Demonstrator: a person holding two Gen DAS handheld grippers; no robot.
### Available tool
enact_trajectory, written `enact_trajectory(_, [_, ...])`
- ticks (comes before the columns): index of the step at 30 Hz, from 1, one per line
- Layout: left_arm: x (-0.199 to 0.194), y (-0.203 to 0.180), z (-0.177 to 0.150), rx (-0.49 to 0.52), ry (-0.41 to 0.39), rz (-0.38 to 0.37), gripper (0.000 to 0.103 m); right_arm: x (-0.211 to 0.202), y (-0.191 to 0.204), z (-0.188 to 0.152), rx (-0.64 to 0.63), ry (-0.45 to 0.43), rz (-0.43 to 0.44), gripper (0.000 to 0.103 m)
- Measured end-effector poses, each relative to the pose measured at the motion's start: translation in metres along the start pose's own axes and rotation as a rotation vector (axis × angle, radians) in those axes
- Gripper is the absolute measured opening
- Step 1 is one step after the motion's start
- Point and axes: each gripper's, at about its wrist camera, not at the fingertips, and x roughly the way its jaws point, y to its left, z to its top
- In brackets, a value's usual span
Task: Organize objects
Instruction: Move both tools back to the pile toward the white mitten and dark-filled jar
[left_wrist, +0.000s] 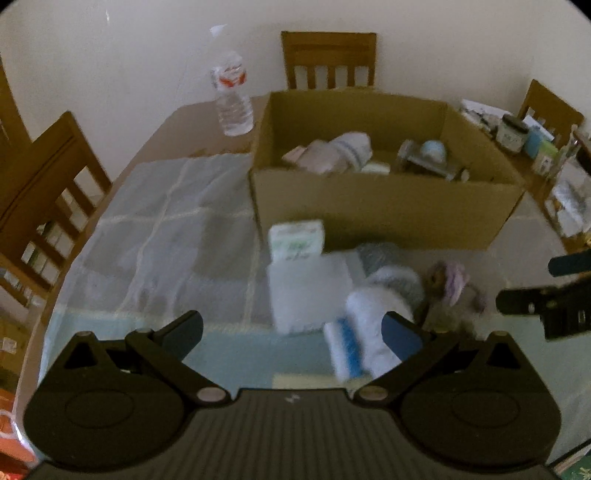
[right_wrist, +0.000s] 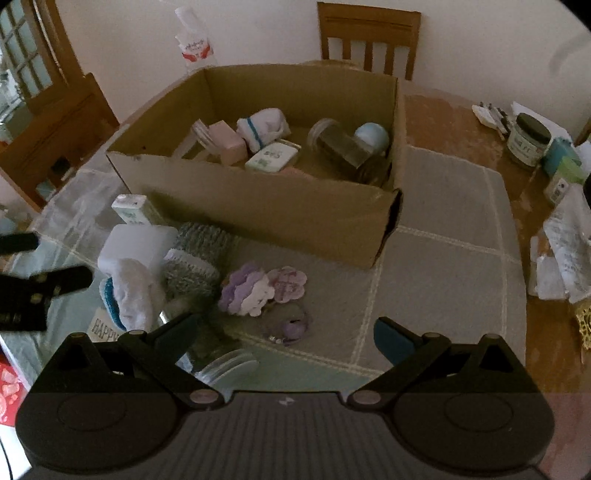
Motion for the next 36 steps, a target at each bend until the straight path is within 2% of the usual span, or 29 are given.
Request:
enact_trajectory(7, [0.001,0.033,-0.02,-0.043,0.027,0.056,0.102,0.014,0.027,-0.001,0.06,0.033,0.019,0.103])
enact_trajectory(12, [0.004,0.058,-0.03,-0.095,0.046,0.052,0.102,0.024,0.045,0.006,0.081,0.032,-0.019,0.103])
enact_trajectory(20, [0.007,0.077,-0.038,-0.091,0.061,0.024,0.102,0.054,0.052,0.009,0.186,0.086,-0.108,0.103])
enact_trajectory(24, [0.01,0.079,-0.038,-0.085,0.068,0.009,0.102,0.053,0.048,0.001,0.207,0.105,-0.107,0.103])
enact_trajectory(36, [0.015,0.049,-0.026,-0.054,0.031,-0.094,0.102,0.038,0.024,-0.044,0.111,0.132,-0.177,0.103])
